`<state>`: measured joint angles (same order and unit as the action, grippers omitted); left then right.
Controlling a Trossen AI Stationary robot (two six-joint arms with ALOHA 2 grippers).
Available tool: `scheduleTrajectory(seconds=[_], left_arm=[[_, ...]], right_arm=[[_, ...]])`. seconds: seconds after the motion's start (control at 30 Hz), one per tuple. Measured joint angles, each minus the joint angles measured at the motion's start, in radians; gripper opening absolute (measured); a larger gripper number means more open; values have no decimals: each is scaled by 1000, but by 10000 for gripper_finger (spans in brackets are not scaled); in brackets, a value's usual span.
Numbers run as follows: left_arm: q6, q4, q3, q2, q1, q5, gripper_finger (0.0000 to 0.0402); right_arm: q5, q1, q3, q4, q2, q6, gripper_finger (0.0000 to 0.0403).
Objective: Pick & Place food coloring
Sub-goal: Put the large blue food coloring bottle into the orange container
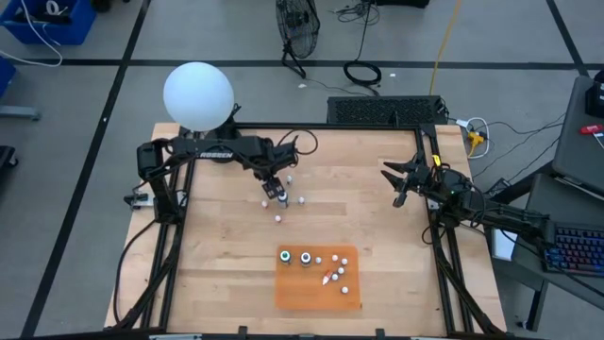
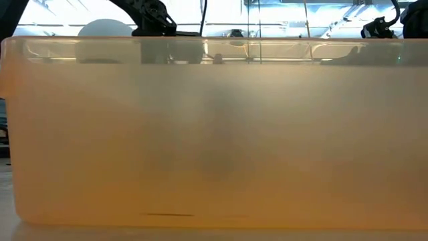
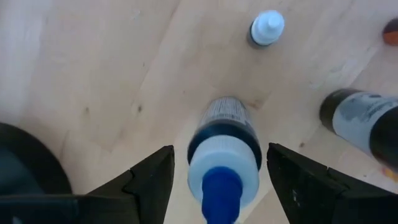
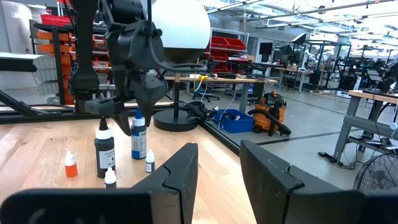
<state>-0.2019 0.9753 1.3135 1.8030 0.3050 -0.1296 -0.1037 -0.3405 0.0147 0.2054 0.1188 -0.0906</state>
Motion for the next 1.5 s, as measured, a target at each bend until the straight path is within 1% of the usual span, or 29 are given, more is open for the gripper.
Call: scheduleTrajectory(seconds=[0.13, 0.3, 0.77, 0.87, 1.03, 1.2, 1.27, 1.33, 1.5], left_arm=[[-2, -27, -23, 0, 0, -1, 253], [10, -49, -23, 0, 0, -1, 253], [13, -47, -23, 0, 0, -1, 251], [22, -47, -23, 0, 0, -1, 228], [40, -48, -22, 0, 0, -2, 144], [53, -37, -20, -5, -2, -34, 143], [51, -19, -9, -24, -7, -61, 143], [50, -2, 7, -68, -13, -66, 143], [11, 21, 34, -228, -62, -70, 143]], right_arm=[[0, 0, 0, 0, 0, 0, 110], [0, 0, 0, 0, 0, 0, 110], [0, 0, 0, 0, 0, 0, 110], [0, 0, 0, 0, 0, 0, 110], [0, 0, 0, 0, 0, 0, 110], [0, 0, 0, 0, 0, 0, 110], [0, 0, 0, 0, 0, 0, 110], [0, 0, 0, 0, 0, 0, 110], [0, 0, 0, 0, 0, 0, 110]])
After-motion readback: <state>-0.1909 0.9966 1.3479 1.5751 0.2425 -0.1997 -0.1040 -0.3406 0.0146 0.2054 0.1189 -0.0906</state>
